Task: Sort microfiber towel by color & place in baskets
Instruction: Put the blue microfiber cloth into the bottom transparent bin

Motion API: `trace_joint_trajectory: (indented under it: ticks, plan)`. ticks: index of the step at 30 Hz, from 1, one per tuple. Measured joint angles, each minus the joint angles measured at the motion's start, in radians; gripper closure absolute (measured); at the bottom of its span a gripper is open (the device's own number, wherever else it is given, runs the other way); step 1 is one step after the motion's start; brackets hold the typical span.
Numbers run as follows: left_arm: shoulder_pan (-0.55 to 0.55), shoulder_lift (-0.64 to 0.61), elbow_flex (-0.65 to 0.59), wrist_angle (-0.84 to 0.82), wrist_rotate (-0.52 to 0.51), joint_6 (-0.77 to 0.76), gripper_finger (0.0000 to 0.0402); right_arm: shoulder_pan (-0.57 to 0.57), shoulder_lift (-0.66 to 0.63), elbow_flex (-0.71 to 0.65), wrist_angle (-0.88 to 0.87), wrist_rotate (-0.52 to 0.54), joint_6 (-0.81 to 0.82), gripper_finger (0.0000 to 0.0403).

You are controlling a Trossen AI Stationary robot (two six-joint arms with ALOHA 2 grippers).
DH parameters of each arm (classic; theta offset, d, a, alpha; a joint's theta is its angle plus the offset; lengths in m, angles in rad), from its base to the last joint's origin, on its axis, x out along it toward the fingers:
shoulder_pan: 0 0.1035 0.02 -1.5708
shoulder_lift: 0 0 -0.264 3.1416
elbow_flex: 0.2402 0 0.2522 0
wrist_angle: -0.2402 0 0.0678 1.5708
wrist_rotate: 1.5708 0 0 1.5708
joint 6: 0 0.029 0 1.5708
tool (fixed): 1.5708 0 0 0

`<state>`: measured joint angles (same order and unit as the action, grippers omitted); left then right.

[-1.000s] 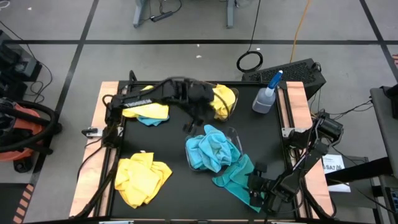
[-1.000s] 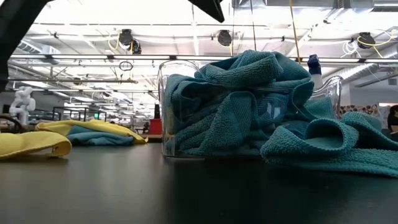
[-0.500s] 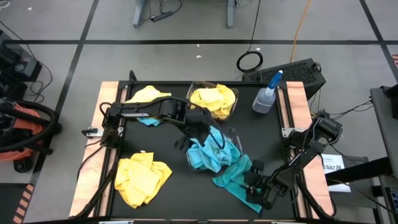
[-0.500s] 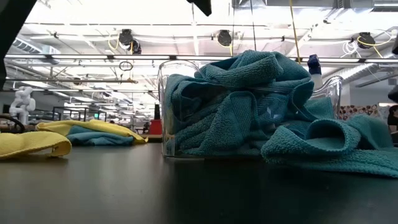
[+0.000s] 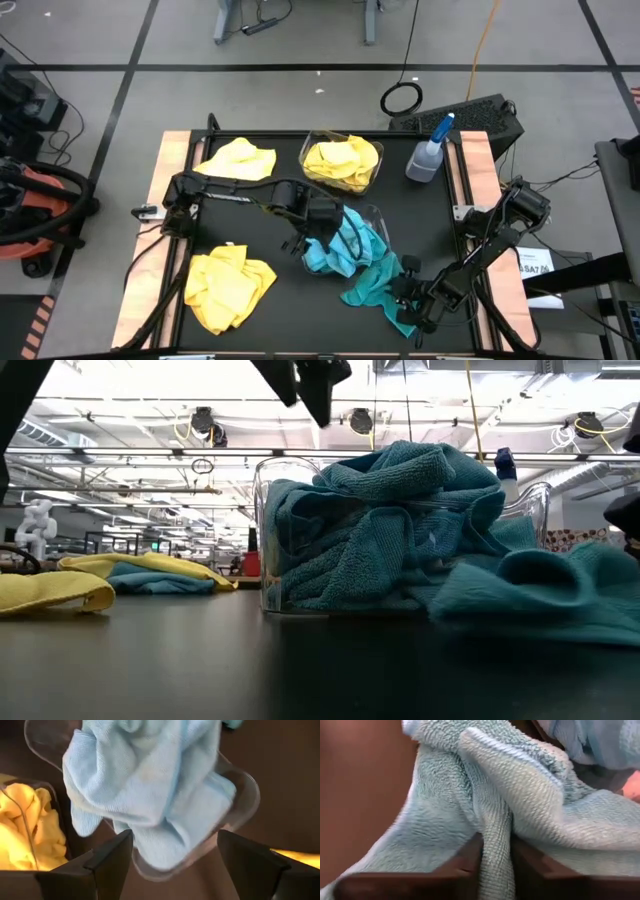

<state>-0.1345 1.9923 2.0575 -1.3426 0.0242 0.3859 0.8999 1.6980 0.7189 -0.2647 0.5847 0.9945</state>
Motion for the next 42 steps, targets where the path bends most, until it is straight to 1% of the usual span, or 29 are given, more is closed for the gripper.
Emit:
trace_joint_trajectory:
  ticks: [2,3,4,9,13,17,21,25,29,32,34,37,42]
  plan:
    - [0.000,0.000,-0.034,0.072,-0.001,-0.028,0.0103,-0.003,0.000,-0.001,0.004,-0.001,-0.032,0.0372]
    - [-0.001,0.000,-0.053,0.123,-0.001,-0.041,0.0103,-0.003,0.000,-0.002,0.007,-0.001,-0.047,0.0386]
    - [-0.004,0.000,-0.070,0.170,-0.004,-0.048,0.0103,-0.002,0.000,-0.002,0.010,0.000,-0.056,0.0391]
    - [-0.036,0.000,-0.113,0.311,-0.048,-0.049,0.0103,-0.003,-0.012,0.001,0.008,-0.009,-0.071,0.0392]
    - [-0.059,-0.001,-0.119,0.403,-0.055,-0.050,0.0103,-0.002,-0.048,0.018,-0.009,-0.030,-0.132,0.0398]
    - [-0.087,-0.006,-0.119,0.488,-0.059,-0.041,0.0103,-0.002,-0.108,0.042,-0.008,0.015,-0.219,0.0400]
    - [-0.097,-0.006,-0.119,0.522,-0.056,-0.037,0.0103,-0.002,-0.177,0.062,-0.028,0.095,-0.306,0.0401]
    - [-0.096,-0.006,-0.119,0.516,-0.056,-0.034,0.0103,-0.008,-0.245,0.076,-0.096,0.199,-0.366,0.0402]
    - [-0.097,-0.006,-0.152,0.534,-0.044,-0.039,0.0103,-0.028,-0.309,0.087,-0.133,0.284,-0.436,0.0402]
    - [-0.099,-0.005,-0.179,0.539,-0.043,-0.049,0.0103,-0.061,-0.351,0.088,-0.135,0.312,-0.514,0.0402]
    - [-0.100,-0.006,-0.207,0.579,-0.043,-0.050,0.0103,-0.091,-0.375,0.088,-0.133,0.332,-0.565,0.0402]
    - [-0.104,-0.005,-0.233,0.583,-0.043,-0.050,0.0103,-0.147,-0.400,0.088,-0.118,0.333,-0.649,0.0402]
    - [-0.117,-0.006,-0.235,0.606,-0.050,-0.044,0.0103,-0.239,-0.426,0.088,-0.044,0.334,-0.807,0.0403]
